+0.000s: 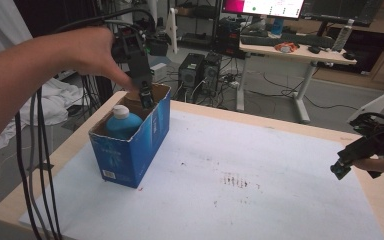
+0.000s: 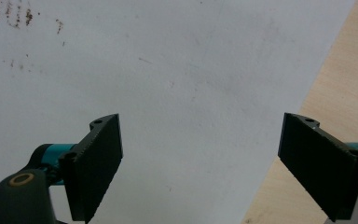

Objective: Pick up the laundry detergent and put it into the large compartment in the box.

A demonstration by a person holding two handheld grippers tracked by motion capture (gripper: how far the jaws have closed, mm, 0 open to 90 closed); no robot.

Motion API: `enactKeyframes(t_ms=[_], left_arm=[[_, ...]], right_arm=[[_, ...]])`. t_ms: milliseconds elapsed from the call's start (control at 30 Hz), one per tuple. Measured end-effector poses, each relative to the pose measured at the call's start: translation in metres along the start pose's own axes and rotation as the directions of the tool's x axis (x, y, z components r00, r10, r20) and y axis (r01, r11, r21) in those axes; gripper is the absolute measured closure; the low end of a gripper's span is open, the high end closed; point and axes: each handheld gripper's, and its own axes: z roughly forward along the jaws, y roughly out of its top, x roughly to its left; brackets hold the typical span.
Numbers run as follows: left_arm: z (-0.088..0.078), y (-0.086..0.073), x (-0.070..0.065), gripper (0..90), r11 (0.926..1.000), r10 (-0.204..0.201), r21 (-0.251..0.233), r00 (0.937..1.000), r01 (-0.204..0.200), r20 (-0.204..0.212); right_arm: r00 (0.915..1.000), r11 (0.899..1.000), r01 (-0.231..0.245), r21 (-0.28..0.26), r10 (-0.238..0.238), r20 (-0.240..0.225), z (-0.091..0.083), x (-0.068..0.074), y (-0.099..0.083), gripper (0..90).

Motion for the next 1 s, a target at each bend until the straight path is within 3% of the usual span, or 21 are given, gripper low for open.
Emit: enactKeyframes(t_ms=[133,267,467,767,1000], left_arm=[[-0.003,0.012,-0.012,22.5,0.9997,0.024,-0.004,0.9997,-0.024,-0.004],[-0.003,0.034,-0.032,22.6,0.9974,0.072,-0.007,0.9974,-0.072,-0.007],[0.008,0.057,-0.051,22.6,0.9940,0.109,-0.007,0.9940,-0.109,0.003],[0.041,0.081,-0.077,22.5,0.9862,0.166,-0.004,0.9853,-0.166,0.043],[0.072,0.091,-0.091,22.5,0.9841,0.176,0.011,0.9830,-0.177,0.051]], right_arm=[[1.0000,1.000,0.005,0.002,-0.005,0.002,-0.001,0.002,0.000,12.9],[0.9999,1.000,0.011,0.000,-0.011,0.003,-0.003,0.004,-0.001,12.9],[0.9999,1.000,0.014,0.000,-0.014,0.007,-0.004,0.005,-0.002,12.9],[0.9998,1.000,0.021,0.001,-0.021,0.003,-0.005,0.008,-0.004,12.9],[0.9993,0.999,0.038,-0.001,-0.038,0.003,-0.006,0.013,-0.004,12.9]])
